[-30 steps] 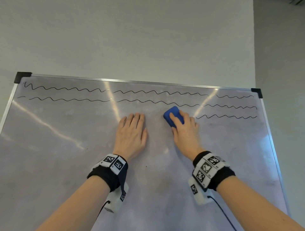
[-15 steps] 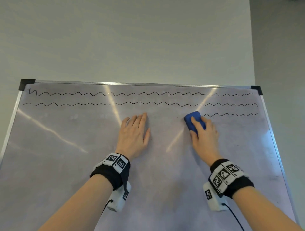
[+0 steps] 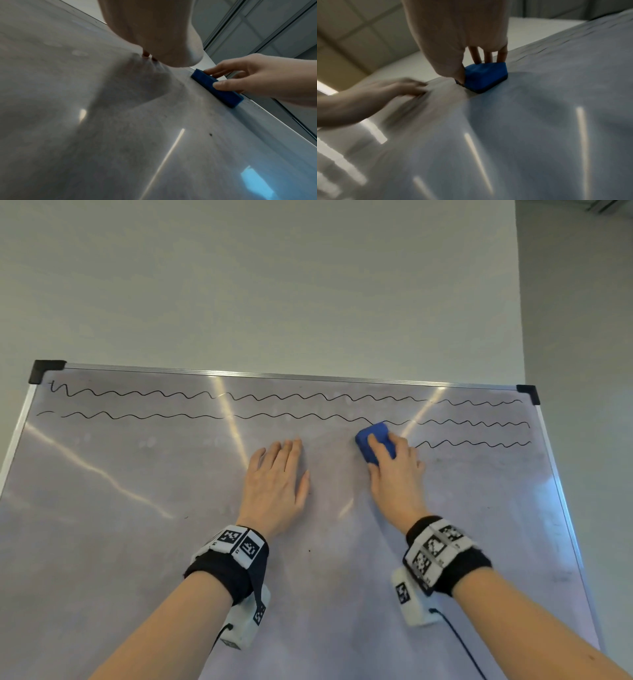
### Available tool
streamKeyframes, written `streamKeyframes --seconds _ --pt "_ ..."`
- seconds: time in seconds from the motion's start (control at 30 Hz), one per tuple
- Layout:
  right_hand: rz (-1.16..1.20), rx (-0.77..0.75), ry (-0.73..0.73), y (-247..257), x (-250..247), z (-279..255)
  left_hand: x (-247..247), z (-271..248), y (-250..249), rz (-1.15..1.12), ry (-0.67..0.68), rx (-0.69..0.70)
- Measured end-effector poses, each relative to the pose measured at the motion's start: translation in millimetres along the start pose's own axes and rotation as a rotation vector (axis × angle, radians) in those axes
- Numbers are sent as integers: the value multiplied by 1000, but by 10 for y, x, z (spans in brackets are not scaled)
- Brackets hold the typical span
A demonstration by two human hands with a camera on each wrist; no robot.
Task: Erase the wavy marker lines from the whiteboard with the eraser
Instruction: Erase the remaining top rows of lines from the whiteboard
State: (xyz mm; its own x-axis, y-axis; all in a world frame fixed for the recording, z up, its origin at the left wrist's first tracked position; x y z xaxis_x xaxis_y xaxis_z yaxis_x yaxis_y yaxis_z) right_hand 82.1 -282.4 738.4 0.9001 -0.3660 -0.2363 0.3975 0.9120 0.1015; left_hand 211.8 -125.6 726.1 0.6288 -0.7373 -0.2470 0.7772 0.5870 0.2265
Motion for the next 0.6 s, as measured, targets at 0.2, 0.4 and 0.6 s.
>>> streamKeyframes --seconds 0.2,0.4,0.6 --pt "11 -383 29 206 109 -413 -14 10 -13 5 -4 -1" --pt "-10 52 -2 -113 -30 -45 1 16 -18 34 14 4" --pt "-30 -379 26 -85 5 -424 14 0 -82 72 45 -7"
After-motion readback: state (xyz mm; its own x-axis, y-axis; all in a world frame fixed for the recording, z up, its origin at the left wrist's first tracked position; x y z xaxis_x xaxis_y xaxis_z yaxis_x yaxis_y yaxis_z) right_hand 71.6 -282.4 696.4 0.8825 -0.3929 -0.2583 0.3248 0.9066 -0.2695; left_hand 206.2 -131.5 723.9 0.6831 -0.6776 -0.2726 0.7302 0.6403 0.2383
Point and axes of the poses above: each hand's wrist, its own z-axis towards the middle knuckle, its own x-axis out of the palm, y = z × x, the point moved 3 cm from there along z, towards the middle knuckle, and after that the axes turned 1 degree about x, right-handed, at the moved point
